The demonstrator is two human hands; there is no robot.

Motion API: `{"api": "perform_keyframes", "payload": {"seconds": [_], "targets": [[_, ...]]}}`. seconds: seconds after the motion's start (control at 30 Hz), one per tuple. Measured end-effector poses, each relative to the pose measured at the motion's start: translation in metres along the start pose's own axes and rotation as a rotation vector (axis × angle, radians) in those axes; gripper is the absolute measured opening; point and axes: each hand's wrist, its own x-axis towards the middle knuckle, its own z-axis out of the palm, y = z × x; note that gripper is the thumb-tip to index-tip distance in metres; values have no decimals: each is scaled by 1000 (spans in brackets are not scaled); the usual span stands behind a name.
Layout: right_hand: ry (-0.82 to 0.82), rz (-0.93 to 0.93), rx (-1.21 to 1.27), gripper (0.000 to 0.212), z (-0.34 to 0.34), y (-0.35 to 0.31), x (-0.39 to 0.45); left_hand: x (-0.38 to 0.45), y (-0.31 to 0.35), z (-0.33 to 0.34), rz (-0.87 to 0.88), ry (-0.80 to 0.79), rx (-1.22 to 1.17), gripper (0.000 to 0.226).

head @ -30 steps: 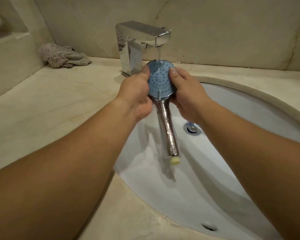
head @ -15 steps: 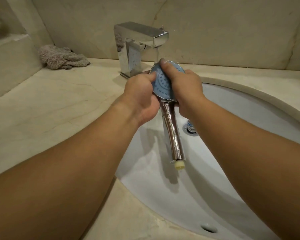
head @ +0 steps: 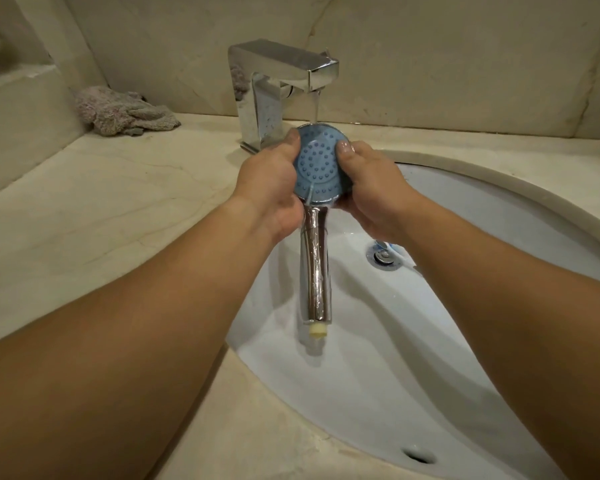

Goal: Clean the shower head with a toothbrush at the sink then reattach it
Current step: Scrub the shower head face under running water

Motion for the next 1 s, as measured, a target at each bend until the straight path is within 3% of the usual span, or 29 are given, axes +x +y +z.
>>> {"api": "perform_keyframes", "payload": {"seconds": [0.23, 0.33, 0.47, 0.6, 0.7, 0.83, 1.0], "targets": [[172, -96, -154, 50, 12, -1, 10, 2, 1, 0, -9, -7, -43, 33], [147, -80, -155, 55, 13, 2, 9, 2, 2, -1, 2, 6, -24, 34], [147, -53, -133, 46, 10, -1, 7, 1, 1, 0, 21, -7, -5, 33], [237, -9, -101, 53, 14, -6, 3, -3, -4, 3, 16, -40, 29, 31], [105, -37, -182, 51, 10, -1, 2, -1, 0, -1, -12, -31, -7, 36], [-166, 4, -32, 56, -9, -1, 1, 2, 2, -1, -26, -20, 1, 38], [-266, 46, 114, 37, -19, -3, 0, 8, 3, -3, -22, 25, -44, 38]]}}
